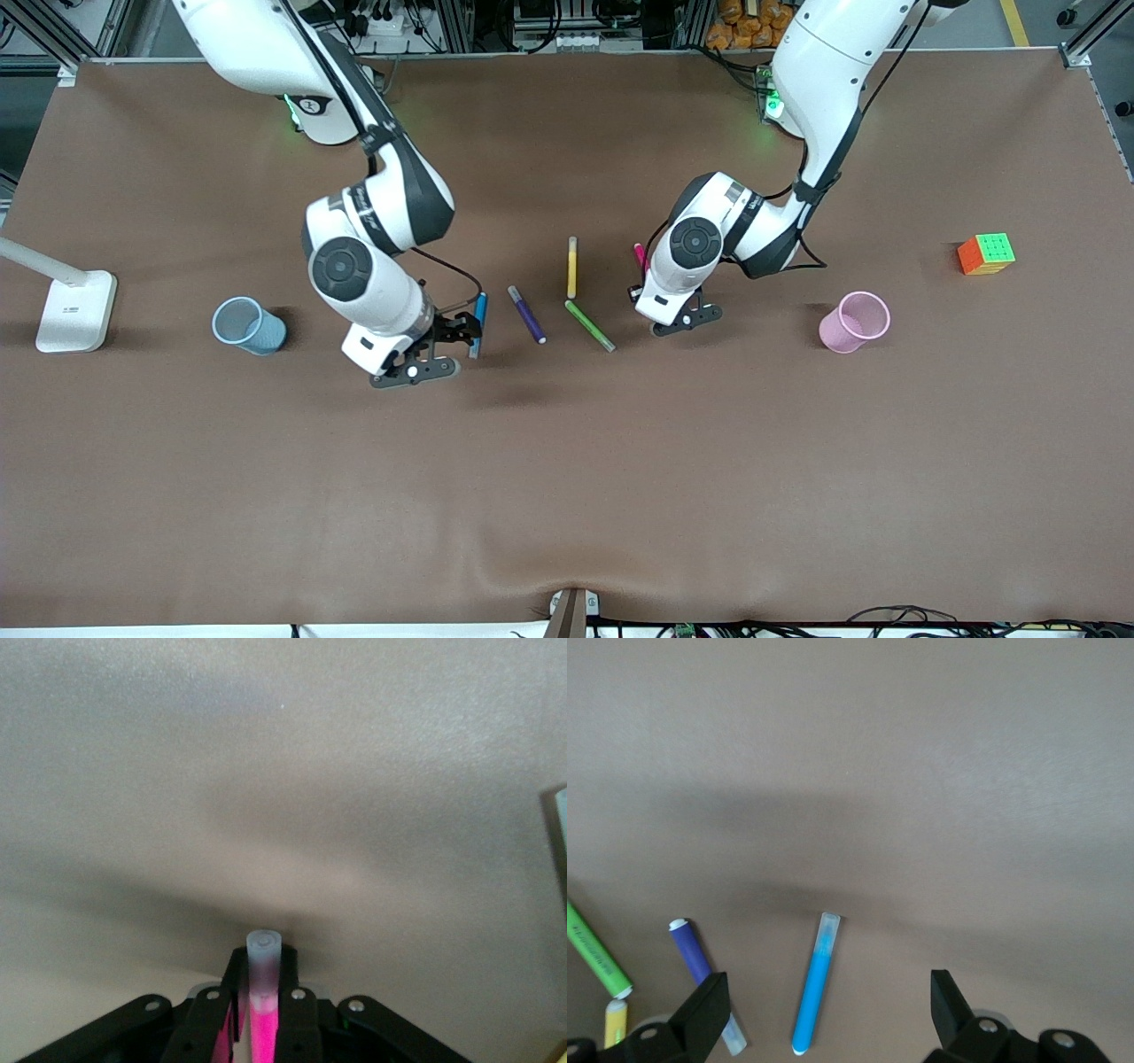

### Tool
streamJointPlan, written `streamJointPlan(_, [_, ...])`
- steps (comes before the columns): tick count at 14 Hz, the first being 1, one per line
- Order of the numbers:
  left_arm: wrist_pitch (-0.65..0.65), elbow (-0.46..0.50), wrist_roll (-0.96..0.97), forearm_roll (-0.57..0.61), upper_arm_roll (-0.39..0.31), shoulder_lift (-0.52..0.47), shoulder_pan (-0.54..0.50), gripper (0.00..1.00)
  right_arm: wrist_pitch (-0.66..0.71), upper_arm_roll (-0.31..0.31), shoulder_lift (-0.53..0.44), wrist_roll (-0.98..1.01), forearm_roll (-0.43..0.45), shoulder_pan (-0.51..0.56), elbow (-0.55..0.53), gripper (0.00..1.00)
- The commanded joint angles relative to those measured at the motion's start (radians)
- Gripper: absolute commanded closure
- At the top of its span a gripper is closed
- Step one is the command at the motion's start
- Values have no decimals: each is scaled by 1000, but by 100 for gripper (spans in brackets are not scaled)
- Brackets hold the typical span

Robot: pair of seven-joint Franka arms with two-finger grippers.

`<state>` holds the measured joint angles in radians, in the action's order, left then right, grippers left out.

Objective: Place pink and blue markers in matching cups
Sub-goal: 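Lower both grippers and grasp the pink and blue markers, then carry the pink marker to the pink cup while the right gripper lifts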

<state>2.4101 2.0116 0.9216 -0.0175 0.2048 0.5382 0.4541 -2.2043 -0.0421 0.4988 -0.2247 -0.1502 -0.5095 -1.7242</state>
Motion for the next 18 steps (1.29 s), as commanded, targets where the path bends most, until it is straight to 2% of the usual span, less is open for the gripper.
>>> streamJointPlan(1, [-22, 3, 5, 22, -2, -61, -17, 100, -26, -12, 39, -77, 4, -29, 5, 0])
streamJointPlan(3, [-83, -14, 3, 28, -8, -105, -20, 100, -61, -13, 85, -169, 55, -56, 3, 0])
streamJointPlan(5, [-132, -14, 0, 108, -10, -164, -47, 100, -77, -12, 110, -218, 112, -61, 3, 0])
streamJointPlan(7, [-178, -17, -18, 168, -5, -222, -95, 100, -87, -13, 127, -248, 115, -69, 3, 0])
streamJointPlan(11, [-223, -19, -220, 172, -2, -329, -195, 100, -115, -13, 147, -298, 115, -78, 2, 0])
streamJointPlan(14, [-252, -17, -380, 172, -2, -395, -265, 100, -147, -13, 147, -306, 115, -78, -40, 0])
streamJointPlan(18, [-264, -17, -629, 174, -1, -446, -372, 100, -221, -12, 147, -306, 115, -83, -89, 0])
